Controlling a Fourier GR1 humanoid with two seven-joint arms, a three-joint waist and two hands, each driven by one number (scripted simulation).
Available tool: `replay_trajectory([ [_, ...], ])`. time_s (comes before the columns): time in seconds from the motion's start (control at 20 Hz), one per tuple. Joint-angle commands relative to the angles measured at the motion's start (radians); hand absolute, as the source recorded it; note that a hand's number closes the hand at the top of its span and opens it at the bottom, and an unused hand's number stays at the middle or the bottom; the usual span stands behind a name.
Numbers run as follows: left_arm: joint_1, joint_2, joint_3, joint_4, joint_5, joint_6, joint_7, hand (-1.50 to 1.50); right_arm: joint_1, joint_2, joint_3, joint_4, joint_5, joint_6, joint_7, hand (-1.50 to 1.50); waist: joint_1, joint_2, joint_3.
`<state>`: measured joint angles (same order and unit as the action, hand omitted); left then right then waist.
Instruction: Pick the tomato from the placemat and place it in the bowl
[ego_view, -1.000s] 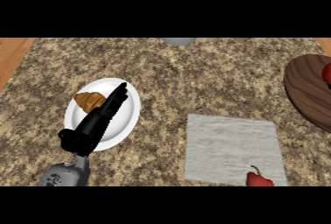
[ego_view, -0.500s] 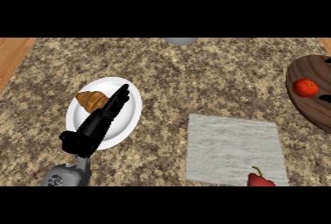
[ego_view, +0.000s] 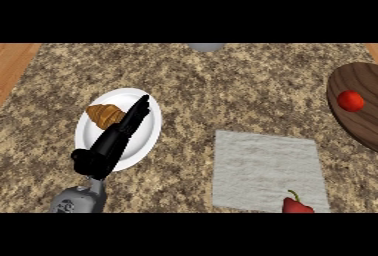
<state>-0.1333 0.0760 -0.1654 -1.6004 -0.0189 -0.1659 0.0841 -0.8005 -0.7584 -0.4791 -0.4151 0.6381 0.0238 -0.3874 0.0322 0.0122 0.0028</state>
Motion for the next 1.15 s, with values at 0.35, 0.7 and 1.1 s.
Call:
replay_trajectory([
  [0.35,0.005,0.007,0.008,0.016,-0.026,0.004,-0.026,0.00,0.036,-0.217,-0.225,0.185,-0.191,0.104,-0.027,-1.50,-0.006,0.003,0.002],
  [0.7,-0.017,0.024,0.039,0.002,0.025,-0.032,0.003,0.00,0.173,-0.326,-0.337,0.247,-0.284,0.170,-0.136,-1.50,-0.005,0.009,0.007],
  [1.1,0.001,0.007,0.035,0.000,0.009,-0.008,-0.019,0.00,0.328,-0.392,-0.374,0.286,-0.320,0.339,-0.241,-1.50,-0.016,0.006,0.011],
])
